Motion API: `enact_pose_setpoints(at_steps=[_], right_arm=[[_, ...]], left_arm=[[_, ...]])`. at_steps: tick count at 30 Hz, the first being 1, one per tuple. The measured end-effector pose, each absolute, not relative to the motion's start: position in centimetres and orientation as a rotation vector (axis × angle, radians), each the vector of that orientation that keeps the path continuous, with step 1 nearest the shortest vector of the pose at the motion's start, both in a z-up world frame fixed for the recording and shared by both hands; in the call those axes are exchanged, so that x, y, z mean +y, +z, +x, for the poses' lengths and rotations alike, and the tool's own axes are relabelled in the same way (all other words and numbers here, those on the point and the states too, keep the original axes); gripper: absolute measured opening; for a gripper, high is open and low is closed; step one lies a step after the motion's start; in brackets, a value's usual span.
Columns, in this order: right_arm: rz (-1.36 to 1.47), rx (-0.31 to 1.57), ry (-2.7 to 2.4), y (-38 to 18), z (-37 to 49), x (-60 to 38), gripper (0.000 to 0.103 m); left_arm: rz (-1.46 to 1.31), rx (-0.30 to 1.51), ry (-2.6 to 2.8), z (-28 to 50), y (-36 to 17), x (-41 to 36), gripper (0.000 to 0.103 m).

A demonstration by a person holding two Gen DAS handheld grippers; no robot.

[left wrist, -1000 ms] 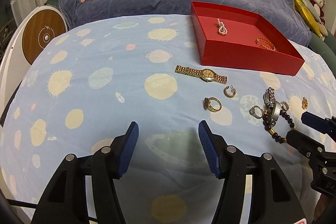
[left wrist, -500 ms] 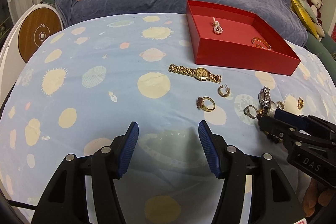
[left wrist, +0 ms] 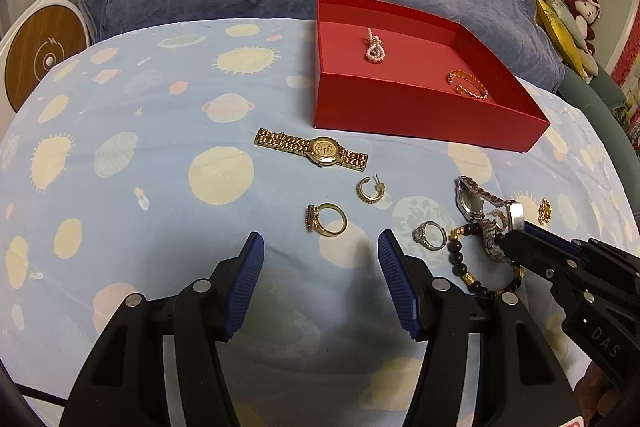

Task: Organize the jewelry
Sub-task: 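Grasp the gold ring with the left tool while the right tool grasps the silver watch, then release the ring into the box with the left tool while the right tool releases the silver watch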

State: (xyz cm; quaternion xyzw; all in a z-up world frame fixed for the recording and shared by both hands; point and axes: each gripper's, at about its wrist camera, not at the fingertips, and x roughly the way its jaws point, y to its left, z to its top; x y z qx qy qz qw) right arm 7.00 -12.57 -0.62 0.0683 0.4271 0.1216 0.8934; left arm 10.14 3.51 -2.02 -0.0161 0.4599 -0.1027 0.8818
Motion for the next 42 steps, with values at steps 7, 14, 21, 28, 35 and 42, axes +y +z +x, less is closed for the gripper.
enact_pose_setpoints(at_steps=[7,14,21,28,35,42], right_arm=[[0.159,0.890,0.251,-0.5,6.8,-13.1,0.010],[0.163,0.885,0.241,-0.4,6.8,-13.3,0.010],[0.166,0.866,0.231,0.1,6.7,-13.6,0.010],[0.176,0.812,0.214,1.8,6.4,-14.9,0.010],[0.180,0.751,0.187,4.3,5.9,-16.5,0.010],[0.195,0.660,0.166,8.7,6.8,-18.6,0.010]], left_arm=[[-0.018,0.949,-0.185,11.0,-2.5,3.5,0.045],[0.020,0.927,-0.188,11.2,-2.7,3.1,0.009],[0.031,0.926,-0.192,11.0,-2.5,3.1,0.006],[0.023,0.907,-0.206,10.4,-1.2,3.4,0.006],[0.027,0.897,-0.239,9.2,0.8,3.6,0.006],[0.060,0.855,-0.276,9.5,4.2,2.7,0.006]])
